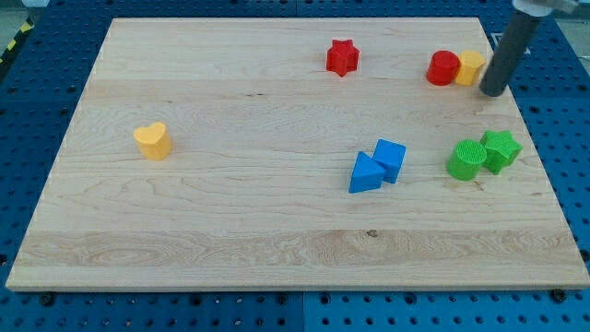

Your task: Slide the red circle slightly right and up a bit

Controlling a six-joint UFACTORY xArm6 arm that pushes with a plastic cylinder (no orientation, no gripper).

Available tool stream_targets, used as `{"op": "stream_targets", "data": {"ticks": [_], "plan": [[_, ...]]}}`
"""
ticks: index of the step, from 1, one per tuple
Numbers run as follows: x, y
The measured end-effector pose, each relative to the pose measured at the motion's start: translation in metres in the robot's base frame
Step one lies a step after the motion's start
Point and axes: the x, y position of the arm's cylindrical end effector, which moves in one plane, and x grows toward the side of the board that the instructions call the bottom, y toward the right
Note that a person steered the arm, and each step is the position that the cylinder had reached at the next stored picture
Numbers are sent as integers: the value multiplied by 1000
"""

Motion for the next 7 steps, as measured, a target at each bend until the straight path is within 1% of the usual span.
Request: {"op": "stream_targets", "data": {"ticks": [1,3,4,6,7], "plan": [[-4,4],[-4,-85],[-18,-94],[-31,-94],[-75,-94]]}}
